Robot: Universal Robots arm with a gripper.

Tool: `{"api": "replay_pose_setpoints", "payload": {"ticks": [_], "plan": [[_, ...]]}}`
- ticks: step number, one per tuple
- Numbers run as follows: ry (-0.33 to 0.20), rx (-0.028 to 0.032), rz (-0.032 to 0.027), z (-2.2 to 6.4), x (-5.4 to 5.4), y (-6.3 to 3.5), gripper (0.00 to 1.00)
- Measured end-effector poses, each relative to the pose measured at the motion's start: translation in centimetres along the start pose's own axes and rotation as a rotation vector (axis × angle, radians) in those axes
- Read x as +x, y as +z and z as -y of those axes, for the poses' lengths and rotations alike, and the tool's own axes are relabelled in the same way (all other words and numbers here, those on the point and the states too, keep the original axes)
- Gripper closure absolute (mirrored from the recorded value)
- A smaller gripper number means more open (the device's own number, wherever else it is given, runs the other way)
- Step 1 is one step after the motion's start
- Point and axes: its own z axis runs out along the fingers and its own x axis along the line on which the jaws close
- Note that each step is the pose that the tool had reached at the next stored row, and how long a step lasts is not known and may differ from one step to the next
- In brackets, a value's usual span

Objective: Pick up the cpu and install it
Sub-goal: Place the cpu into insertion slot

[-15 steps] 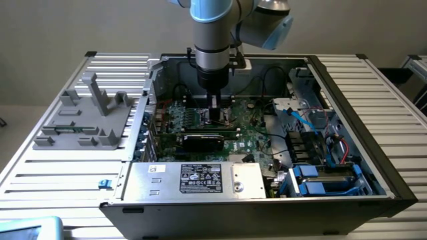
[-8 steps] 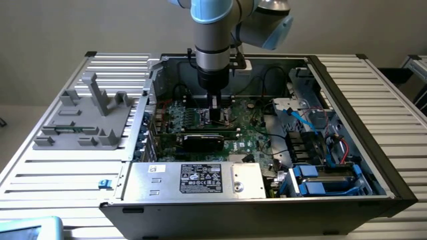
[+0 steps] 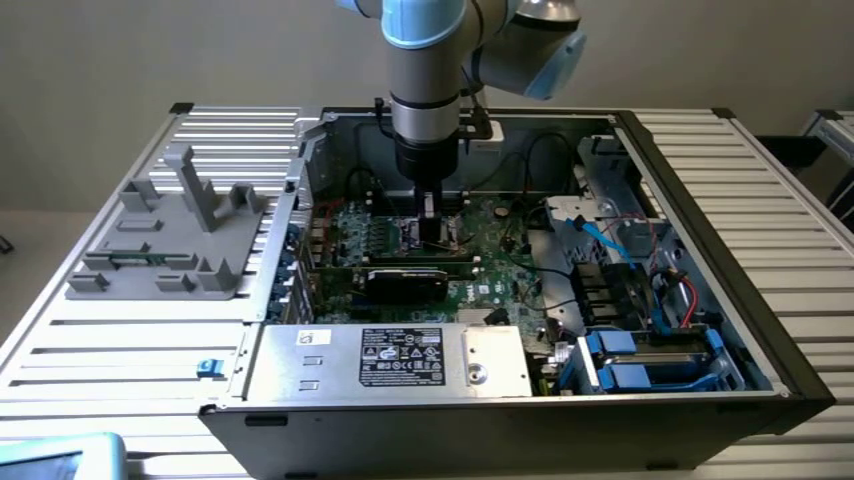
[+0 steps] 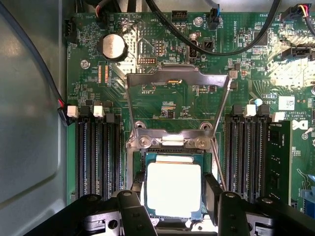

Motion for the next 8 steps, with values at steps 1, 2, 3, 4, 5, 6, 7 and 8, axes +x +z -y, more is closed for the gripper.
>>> {"api": "replay_pose_setpoints", "payload": {"ticks": [1,2,3,4,5,6,7,8], "plan": [[0.0,0.0004,0.0,0.0,0.0,0.01,0.44],[0.0,0.001,0.0,0.0,0.0,0.01,0.44],[0.0,0.002,-0.0001,0.0,0.0,0.01,0.44],[0.0,0.0029,-0.0002,0.0,0.0,0.01,0.44],[0.0,0.0031,-0.0002,0.0,0.0,0.01,0.44],[0.0,0.0033,-0.0013,0.0,0.0,0.06,0.44],[0.0,0.0033,-0.0013,0.0,0.0,0.07,0.44],[0.0,0.0033,-0.0013,0.0,0.0,0.06,0.44]]}}
